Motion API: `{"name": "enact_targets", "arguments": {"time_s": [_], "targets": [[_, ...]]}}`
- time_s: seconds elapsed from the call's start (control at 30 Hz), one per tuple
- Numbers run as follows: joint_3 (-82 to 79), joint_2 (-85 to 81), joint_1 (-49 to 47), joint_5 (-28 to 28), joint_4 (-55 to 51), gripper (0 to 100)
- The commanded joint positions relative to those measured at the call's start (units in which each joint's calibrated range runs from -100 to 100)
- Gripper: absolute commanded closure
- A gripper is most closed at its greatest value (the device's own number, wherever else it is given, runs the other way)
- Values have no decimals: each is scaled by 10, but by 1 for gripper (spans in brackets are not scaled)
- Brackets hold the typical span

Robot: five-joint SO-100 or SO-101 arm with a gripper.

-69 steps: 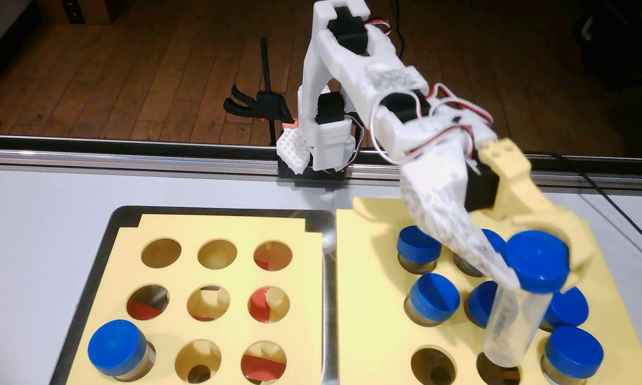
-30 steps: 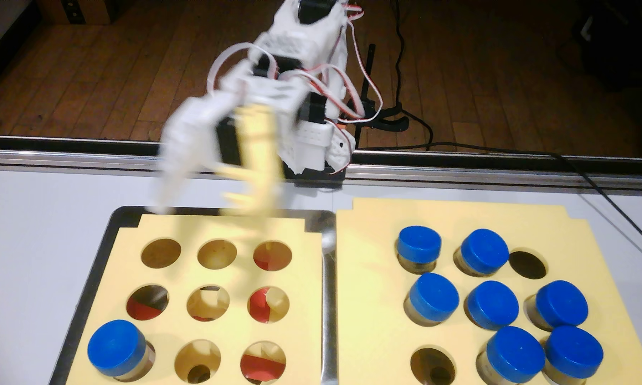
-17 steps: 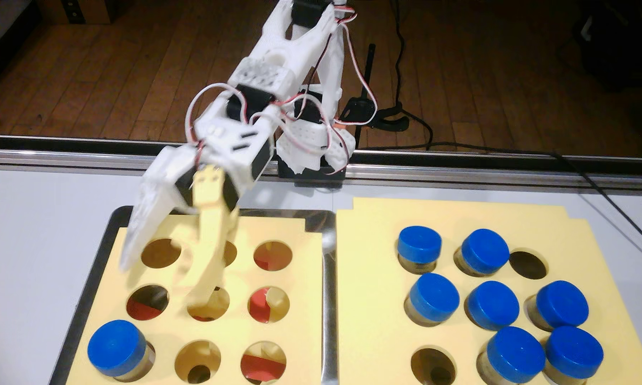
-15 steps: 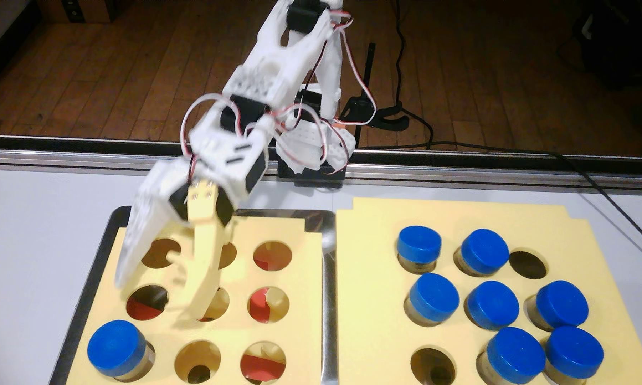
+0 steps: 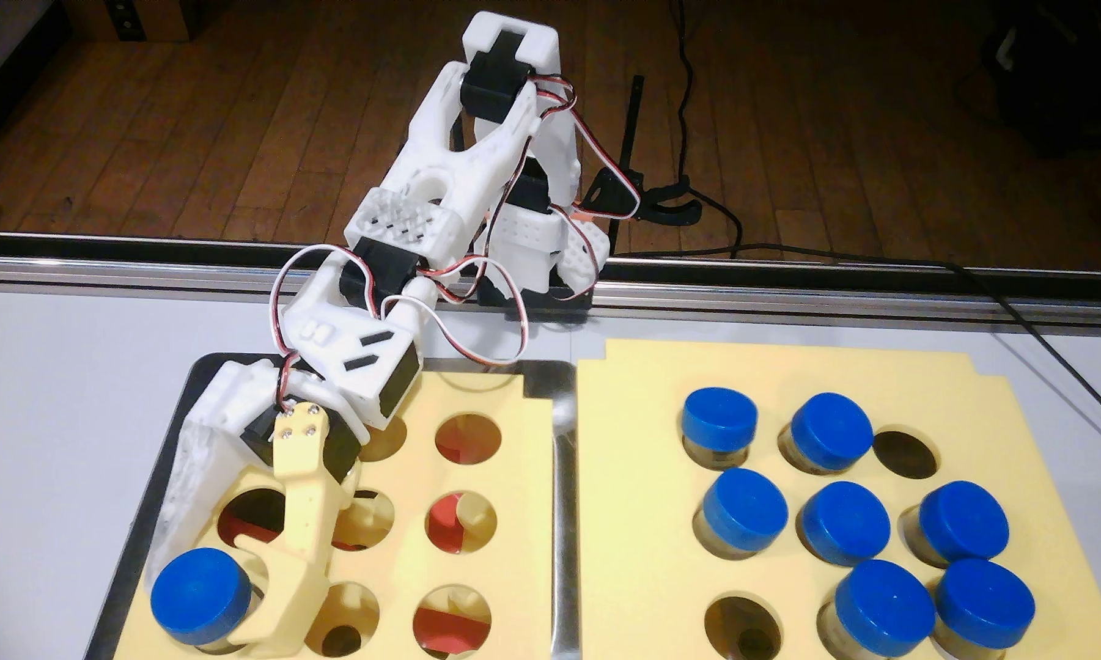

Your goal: Move the test tubes

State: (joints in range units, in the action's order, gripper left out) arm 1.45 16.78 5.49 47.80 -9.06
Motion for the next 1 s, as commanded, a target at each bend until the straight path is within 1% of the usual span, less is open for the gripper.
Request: {"name": "enact_targets", "arguments": {"time_s": [0.0,0.07,0.1,0.2,0.23,0.4,0.43,0.5,0.57,0.6,0.73,0.77,0.9,0.93,0.97], "targets": [[43,0,-2,2,10,79],[45,0,-2,2,10,85],[46,-4,-3,1,10,90],[49,-8,-6,-3,10,95],[58,-8,-9,-3,10,96],[234,-15,-9,-3,10,96],[274,-41,-9,-3,10,96],[285,-84,-9,-2,10,96],[282,-138,-9,-1,9,96],[266,-193,-10,1,9,96],[207,-272,-25,-3,9,95],[168,-286,-58,-3,10,95],[101,-285,-140,-3,10,96],[80,-273,-184,-3,10,96],[73,-261,-204,-3,10,96]]}}
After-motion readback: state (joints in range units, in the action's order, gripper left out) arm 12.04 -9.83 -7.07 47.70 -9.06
